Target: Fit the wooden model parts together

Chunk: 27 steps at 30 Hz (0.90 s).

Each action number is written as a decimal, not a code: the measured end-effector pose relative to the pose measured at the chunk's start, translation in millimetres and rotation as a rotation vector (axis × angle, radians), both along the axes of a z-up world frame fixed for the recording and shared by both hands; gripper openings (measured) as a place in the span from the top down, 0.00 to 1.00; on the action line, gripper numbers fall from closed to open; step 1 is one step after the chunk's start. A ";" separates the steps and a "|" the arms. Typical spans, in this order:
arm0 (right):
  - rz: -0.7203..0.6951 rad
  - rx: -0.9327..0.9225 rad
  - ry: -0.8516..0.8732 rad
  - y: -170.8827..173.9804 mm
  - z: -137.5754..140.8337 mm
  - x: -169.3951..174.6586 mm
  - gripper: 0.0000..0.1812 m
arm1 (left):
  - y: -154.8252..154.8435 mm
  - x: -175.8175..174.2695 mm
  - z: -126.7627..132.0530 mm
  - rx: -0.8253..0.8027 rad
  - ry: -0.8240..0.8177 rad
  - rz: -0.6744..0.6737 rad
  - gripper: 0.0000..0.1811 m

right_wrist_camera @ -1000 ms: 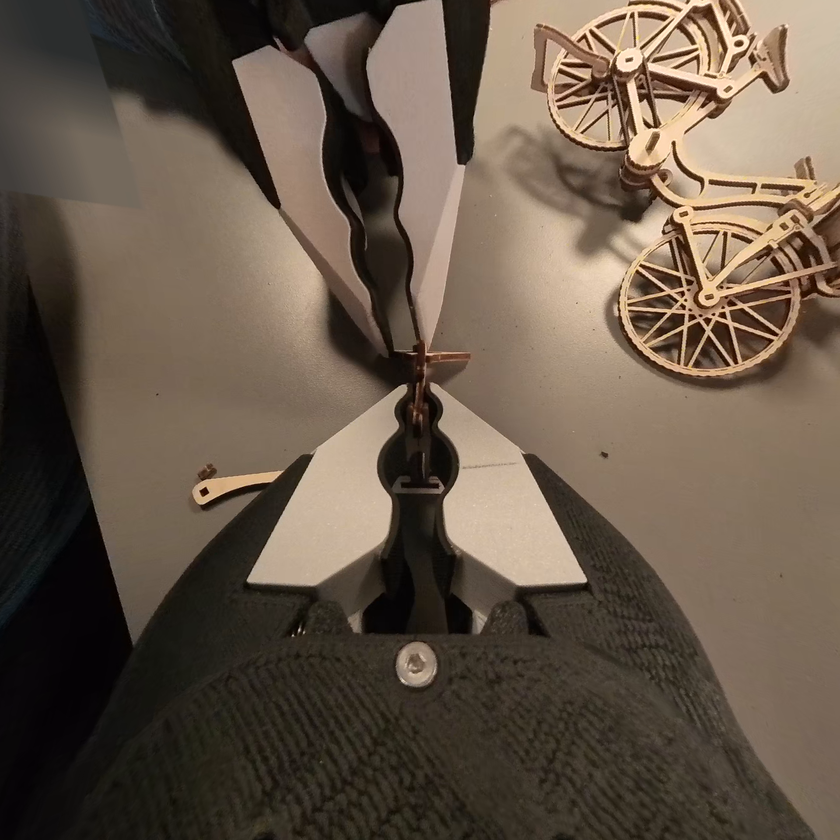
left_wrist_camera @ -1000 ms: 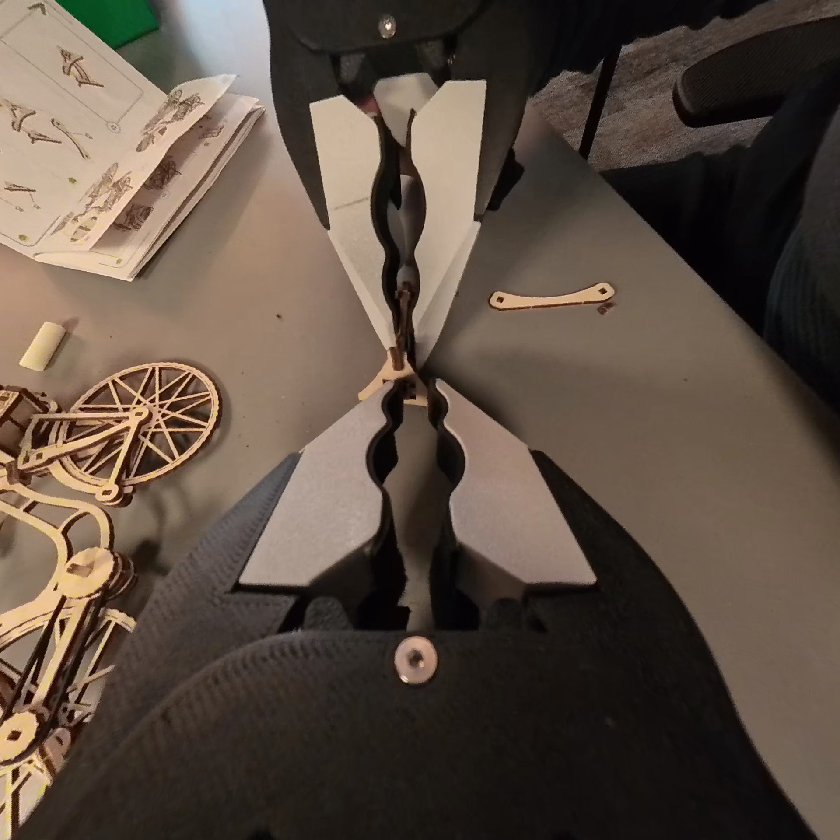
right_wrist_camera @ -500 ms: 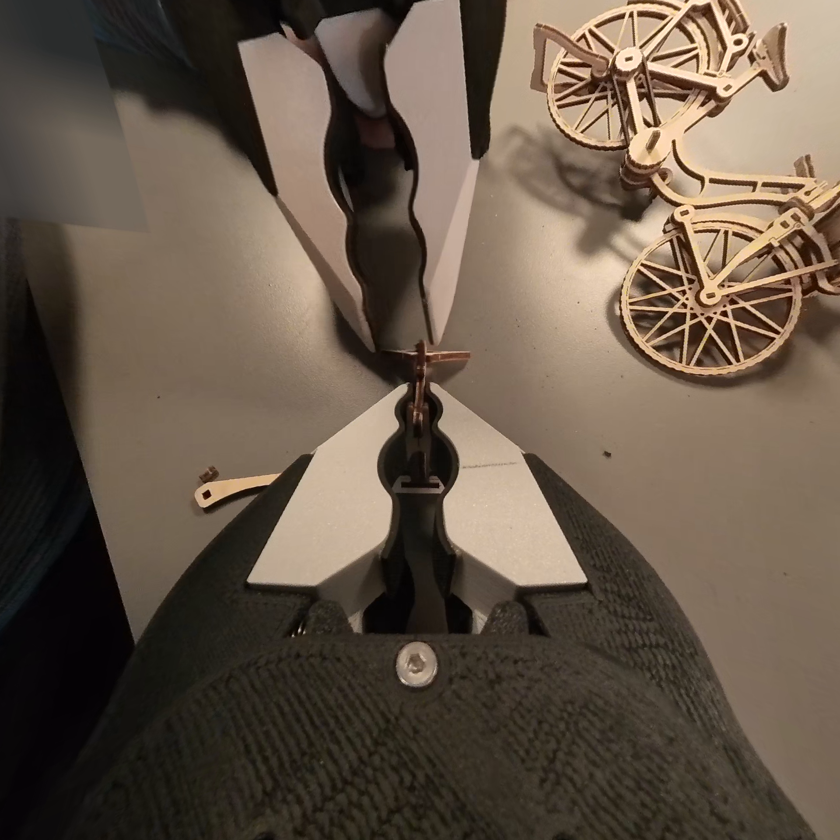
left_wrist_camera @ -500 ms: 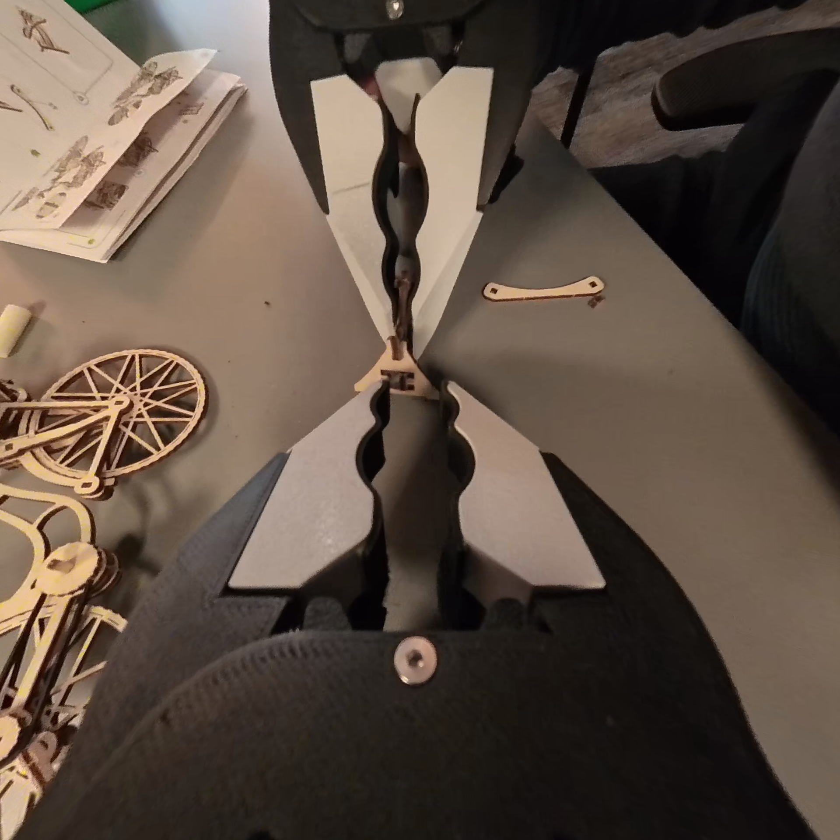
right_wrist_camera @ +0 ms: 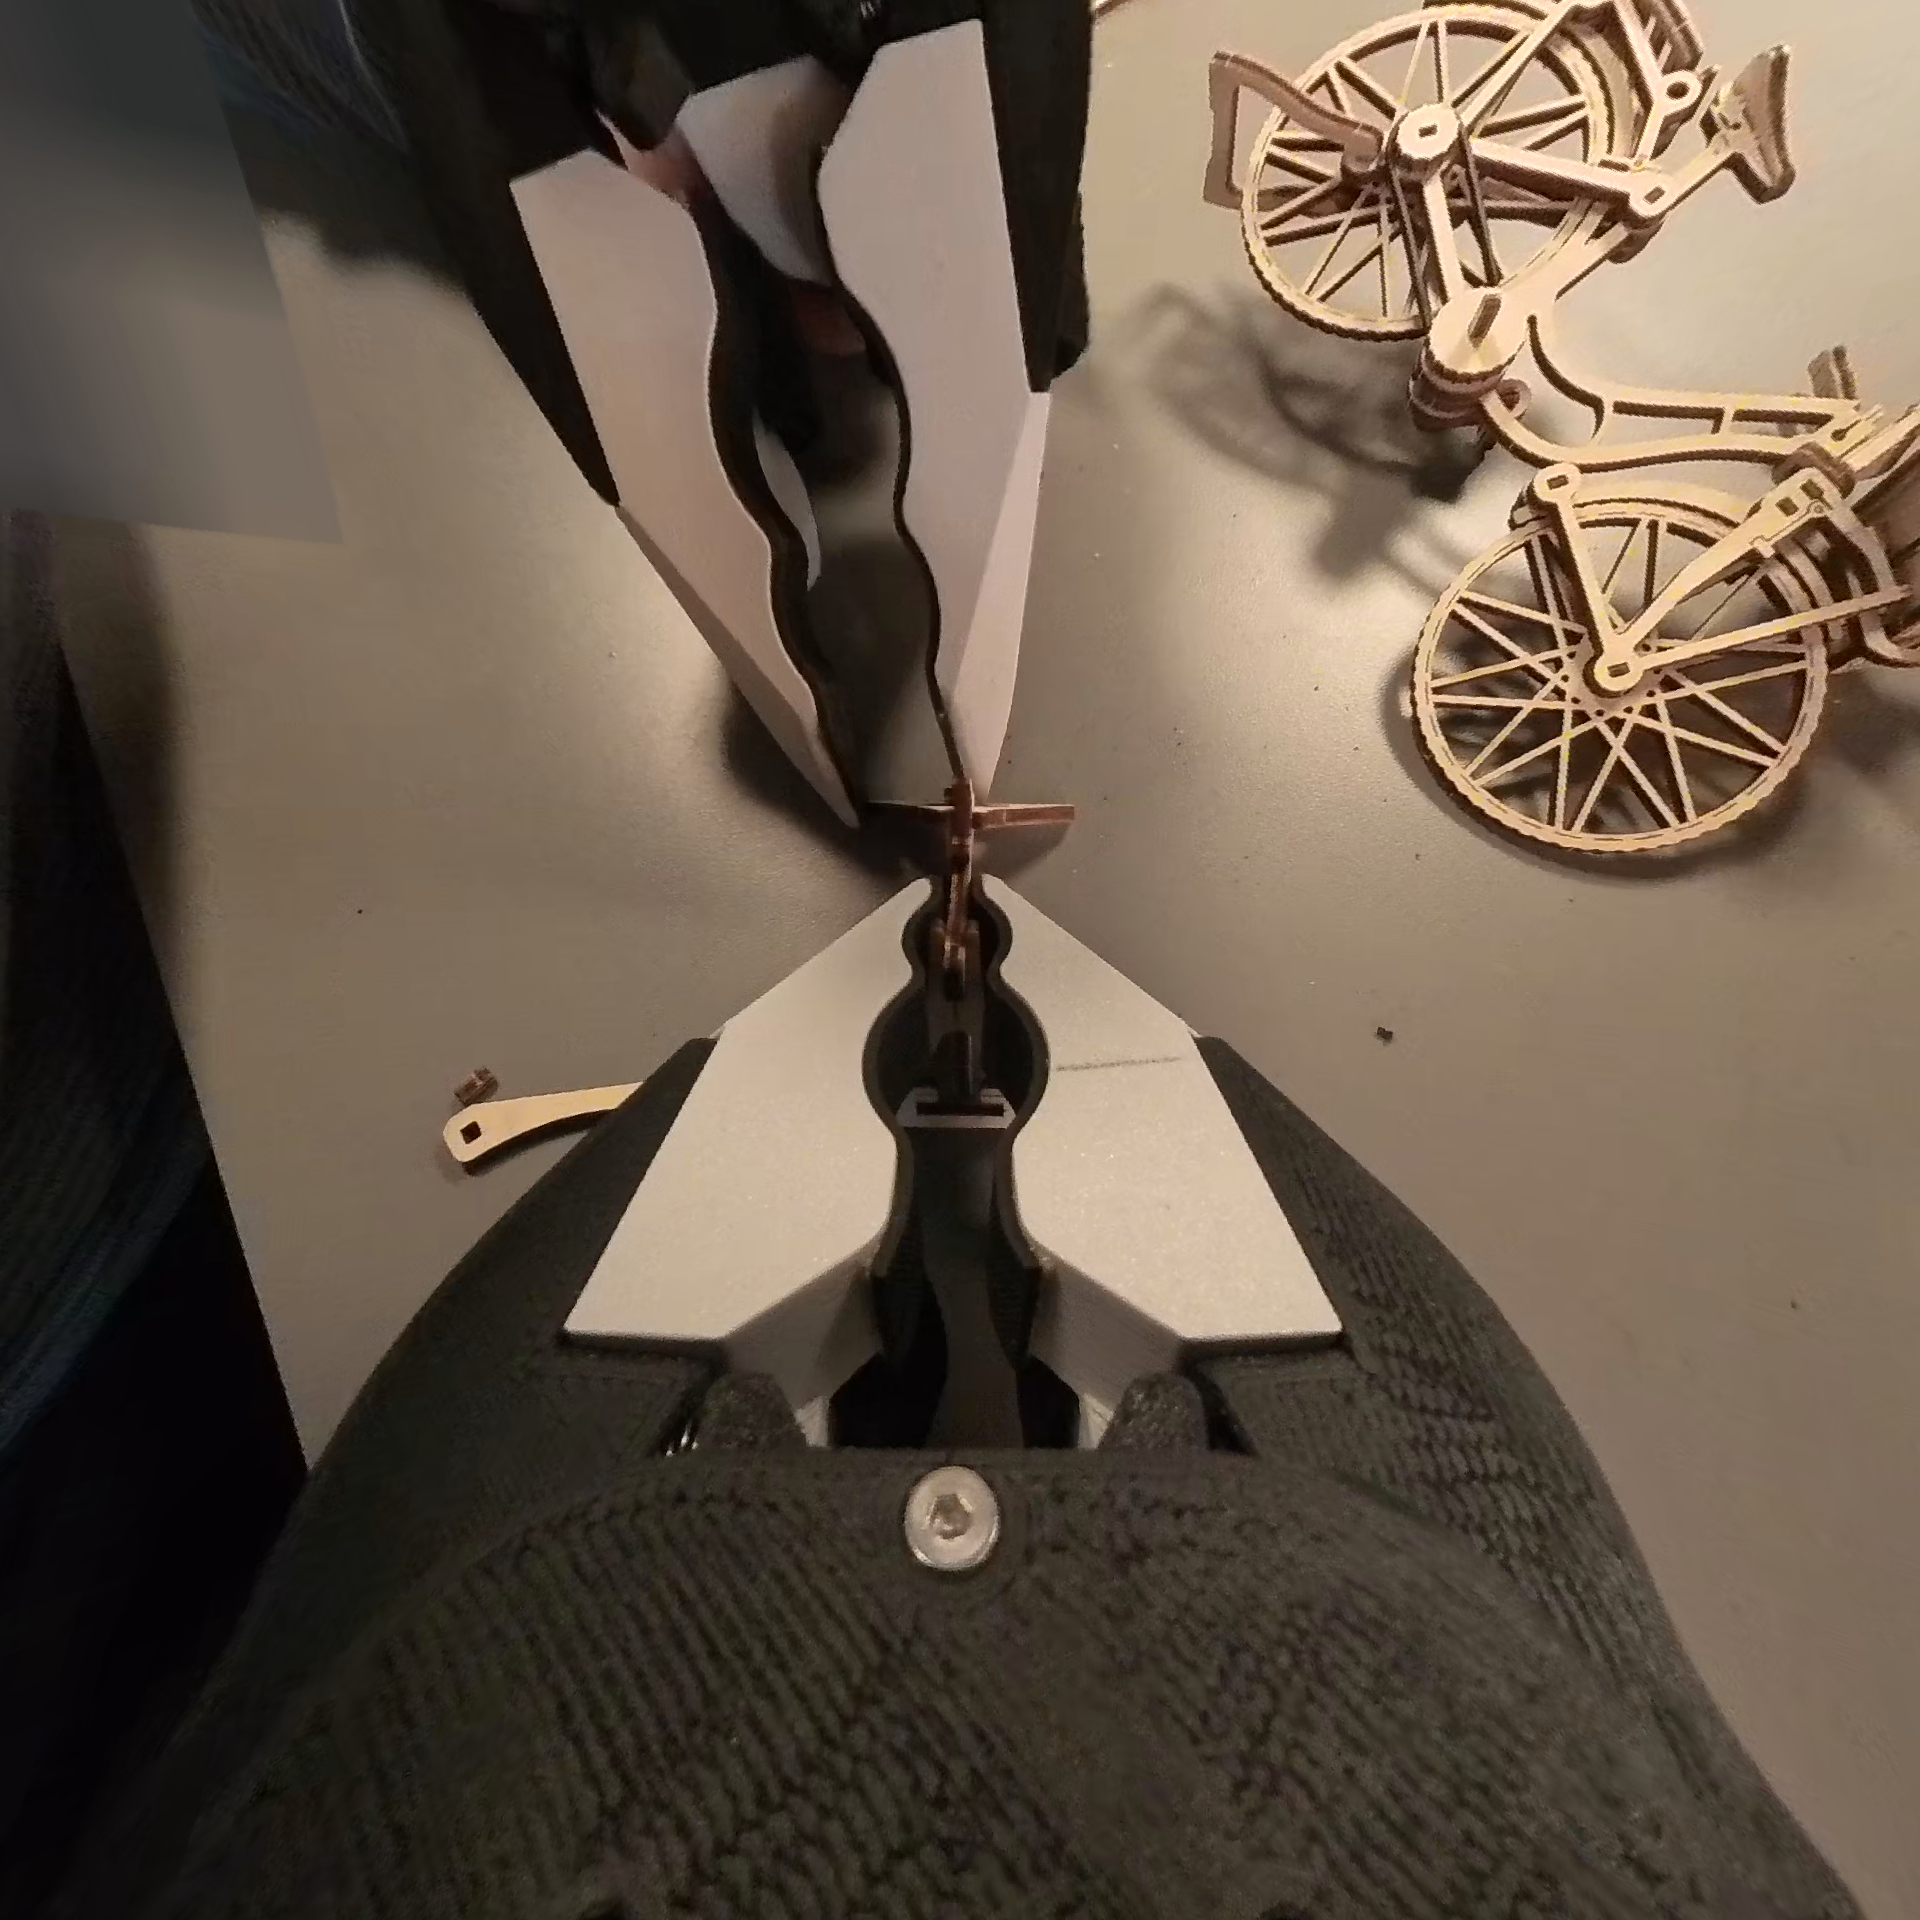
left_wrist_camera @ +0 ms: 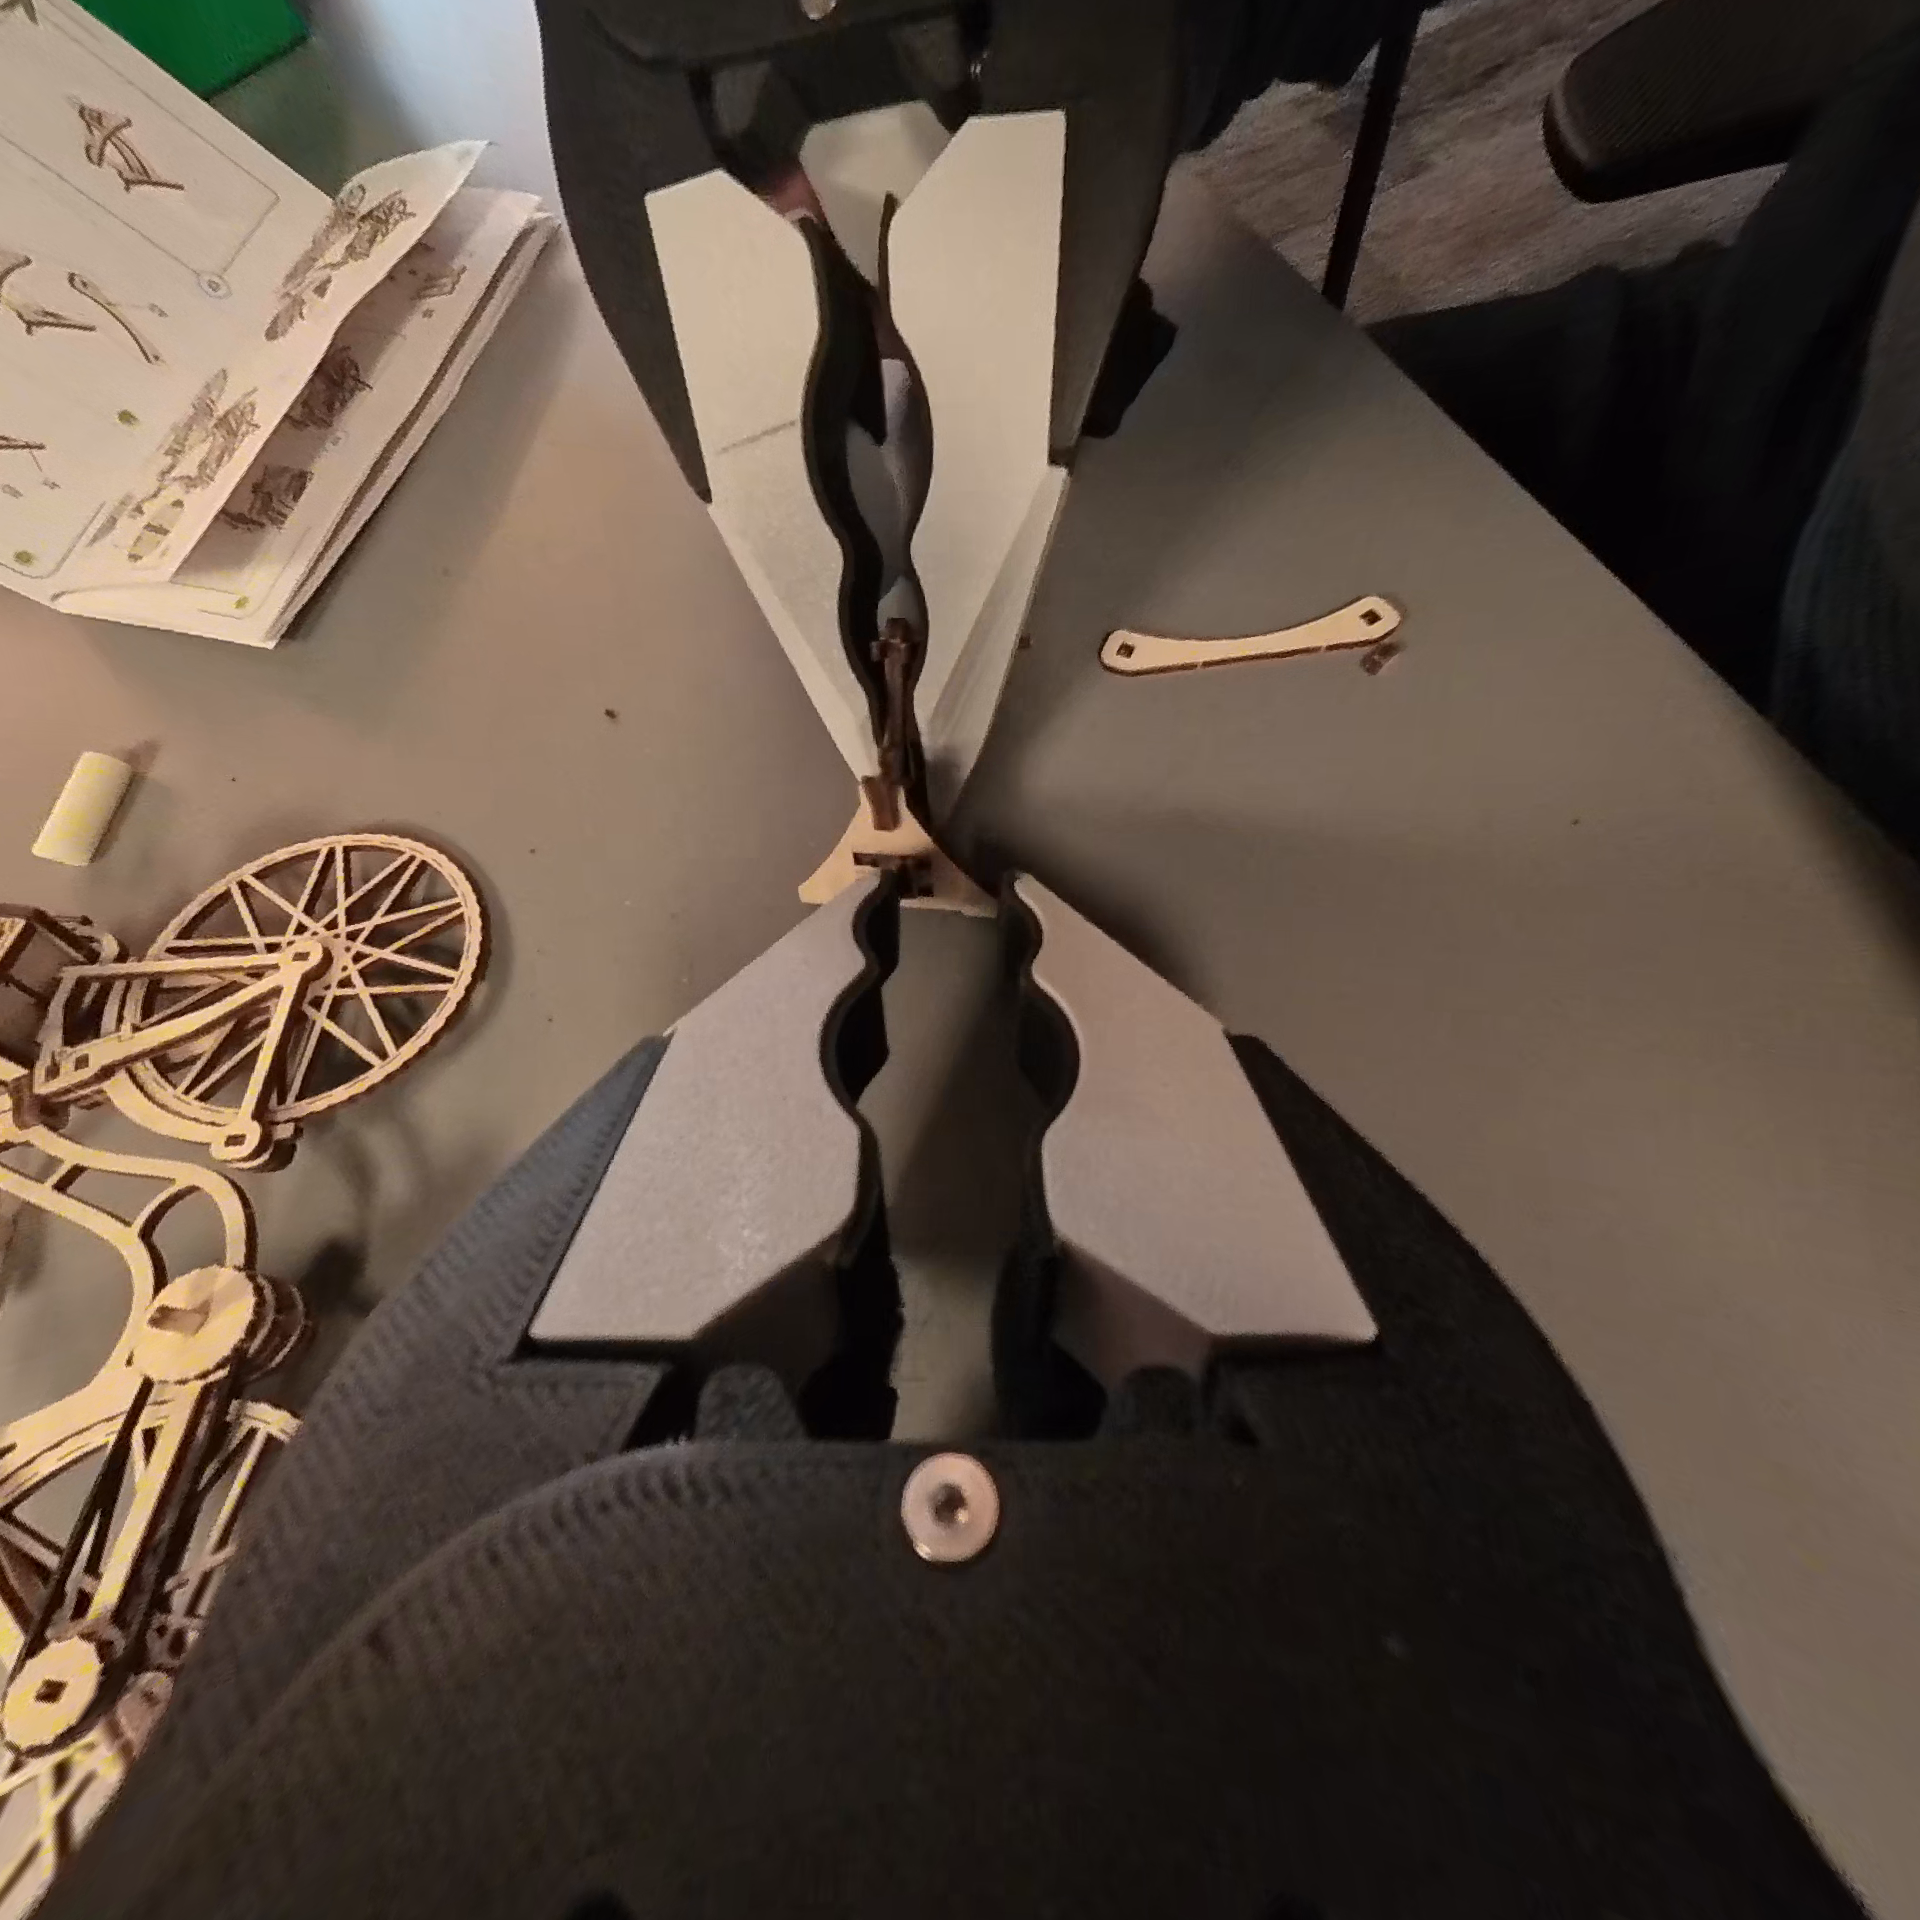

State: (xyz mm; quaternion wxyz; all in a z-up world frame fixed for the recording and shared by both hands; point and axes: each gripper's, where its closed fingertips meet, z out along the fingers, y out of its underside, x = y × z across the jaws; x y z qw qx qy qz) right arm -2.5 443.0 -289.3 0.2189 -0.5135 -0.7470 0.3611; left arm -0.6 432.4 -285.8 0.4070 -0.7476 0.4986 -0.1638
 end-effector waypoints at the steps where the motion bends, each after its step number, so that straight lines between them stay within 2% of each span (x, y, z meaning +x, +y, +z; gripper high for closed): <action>1: 0.000 0.001 0.000 0.0 0.0 0.1 0.99 | 0.1 0.2 0.0 0.009 0.005 0.001 0.91; 8: 0.002 0.032 0.010 -1.2 0.1 0.8 0.99 | 0.1 1.3 0.4 -0.006 -0.005 0.001 0.91; 9: 0.016 0.027 0.005 -4.7 -0.1 1.2 0.99 | 0.0 4.1 5.2 0.006 -0.037 -0.009 0.97; 10: 0.032 0.029 0.002 -8.2 -0.2 1.8 0.99 | -1.7 4.7 5.7 0.009 -0.036 -0.022 0.97; 15: 0.012 0.049 0.021 -6.0 0.2 1.4 0.99 | 0.0 4.5 5.9 -0.001 -0.046 -0.013 0.97; 22: -0.020 0.033 0.015 -1.9 0.4 0.4 0.99 | -3.3 -1.4 -0.9 -0.074 -0.031 -0.025 0.87; 27: -0.022 0.030 0.013 -1.4 0.4 0.5 0.99 | -2.2 -1.6 -1.6 -0.056 -0.017 -0.024 0.90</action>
